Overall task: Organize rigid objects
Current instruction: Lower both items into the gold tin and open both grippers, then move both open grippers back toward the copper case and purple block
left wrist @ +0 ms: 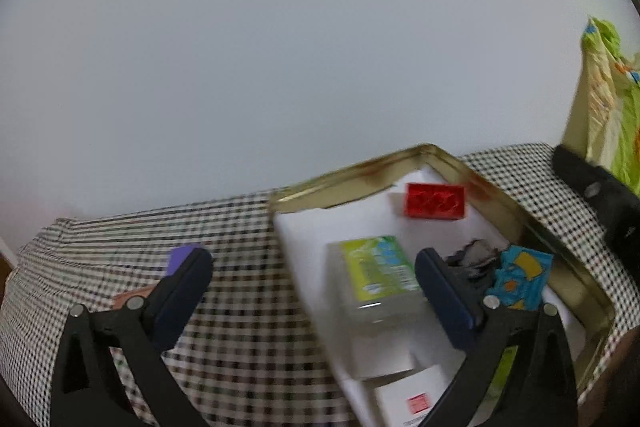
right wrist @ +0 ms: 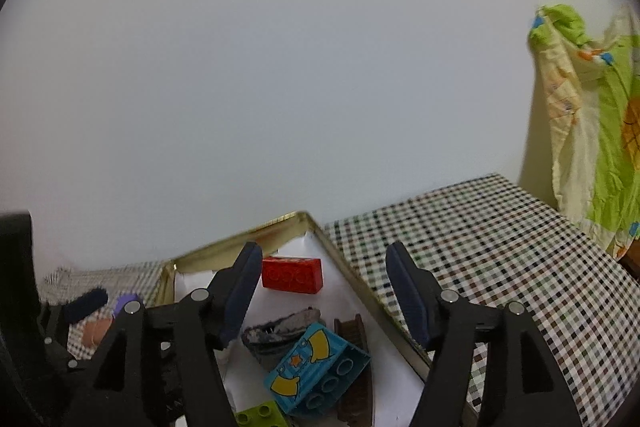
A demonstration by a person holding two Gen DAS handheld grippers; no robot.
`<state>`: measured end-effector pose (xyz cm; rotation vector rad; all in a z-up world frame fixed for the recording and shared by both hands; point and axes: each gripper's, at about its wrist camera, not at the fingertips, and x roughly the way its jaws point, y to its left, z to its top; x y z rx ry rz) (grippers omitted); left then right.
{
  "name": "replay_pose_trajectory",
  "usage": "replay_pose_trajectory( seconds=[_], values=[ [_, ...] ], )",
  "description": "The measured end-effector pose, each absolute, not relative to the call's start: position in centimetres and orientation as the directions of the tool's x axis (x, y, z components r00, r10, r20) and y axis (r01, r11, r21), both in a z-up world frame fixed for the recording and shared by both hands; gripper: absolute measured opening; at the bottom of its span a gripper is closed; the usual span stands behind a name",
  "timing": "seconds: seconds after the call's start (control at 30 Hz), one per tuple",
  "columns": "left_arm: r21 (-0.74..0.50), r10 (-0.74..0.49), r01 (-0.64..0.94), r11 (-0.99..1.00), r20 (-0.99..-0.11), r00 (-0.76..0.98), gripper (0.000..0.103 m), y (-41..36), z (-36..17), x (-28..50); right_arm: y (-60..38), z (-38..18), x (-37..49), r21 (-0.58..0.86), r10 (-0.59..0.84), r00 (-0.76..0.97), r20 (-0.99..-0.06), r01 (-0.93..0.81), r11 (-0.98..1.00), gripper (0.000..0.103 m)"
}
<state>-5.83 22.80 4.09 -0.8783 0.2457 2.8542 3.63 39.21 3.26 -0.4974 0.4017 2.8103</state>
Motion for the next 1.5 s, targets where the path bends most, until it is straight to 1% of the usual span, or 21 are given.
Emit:
replay_pose_trajectory(
  seconds=[0.1, 0.17, 0.2, 0.23, 0.27, 0.37, 0.43, 0.67, 0.77, 0.83, 0.97, 1.13, 1.27, 1.5],
  values=[
    [0.131, 0.051, -0.14, -0.981, -0.526, -0.849, 0.102, 20.9, 4.2, -5.3, 39.4, 3.7, 5.0, 0.255, 0.235, -0.923, -0.304, -0.317, -0.914, 0.069],
    [0.134, 0.018, -0.094, -0.987, -0.486, -0.874, 0.102, 19.1, 4.4, -5.0, 39.5, 4.1, 6.2, 0.245, 0.327, -0.913, -0.244, -0.384, -0.89, 0.071],
    [0.138, -0.002, -0.07, -0.988, -0.466, -0.885, 0.102, 18.2, 4.4, -4.8, 39.7, 4.2, 6.8, 0.242, 0.376, -0.902, -0.211, -0.421, -0.874, 0.074],
    [0.143, -0.02, -0.05, -0.988, -0.45, -0.893, 0.102, 17.3, 4.3, -4.7, 39.9, 4.2, 7.3, 0.244, 0.415, -0.891, -0.183, -0.451, -0.859, 0.081],
    [0.146, -0.03, -0.039, -0.989, -0.443, -0.896, 0.102, 16.6, 4.2, -4.6, 40.2, 4.4, 8.0, 0.259, 0.461, -0.875, -0.147, -0.484, -0.836, 0.084],
    [0.137, -0.049, -0.012, -0.991, -0.434, -0.9, 0.102, 14.4, 3.5, -4.0, 40.8, 4.2, 9.4, 0.322, 0.533, -0.843, -0.074, -0.526, -0.787, 0.087],
    [0.14, -0.058, -0.005, -0.99, -0.439, -0.897, 0.102, 13.3, 3.0, -3.8, 40.6, 4.0, 9.9, 0.338, 0.553, -0.832, -0.047, -0.535, -0.775, 0.089],
    [0.152, -0.084, 0.019, -0.988, -0.434, -0.897, 0.102, 11.0, 2.3, -2.8, 38.6, 3.9, 10.3, 0.255, 0.56, -0.828, -0.034, -0.549, -0.796, 0.089],
    [0.118, -0.072, 0.023, -0.993, -0.437, -0.897, 0.102, 10.3, 2.4, -2.5, 37.9, 3.5, 10.9, 0.24, 0.577, -0.817, -0.019, -0.564, -0.79, 0.089],
    [0.118, -0.07, 0.019, -0.993, -0.438, -0.896, 0.102, 10.3, 2.3, -2.5, 37.4, 3.6, 11.0, 0.23, 0.588, -0.808, -0.026, -0.577, -0.784, 0.089],
    [0.143, -0.066, 0.005, -0.99, -0.426, -0.902, 0.102, 11.2, 2.2, -2.5, 37.1, 3.1, 11.2, 0.234, 0.597, -0.799, -0.068, -0.594, -0.769, 0.089],
    [0.156, -0.036, -0.032, -0.987, -0.413, -0.91, 0.102, 11.5, 2.3, -1.5, 35.5, 2.7, 11.8, 0.205, 0.602, -0.796, -0.064, -0.601, -0.773, 0.089],
    [0.148, -0.011, -0.055, -0.987, -0.418, -0.909, 0.102, 11.1, 2.5, -1.1, 34.0, 2.5, 12.0, 0.17, 0.595, -0.801, -0.068, -0.596, -0.784, 0.089],
    [0.101, 0.022, -0.075, -0.992, -0.45, -0.893, 0.102, 9.7, 2.3, -1.2, 32.2, 2.3, 13.1, 0.206, 0.596, -0.798, -0.091, -0.6, -0.773, 0.089]
  ],
)
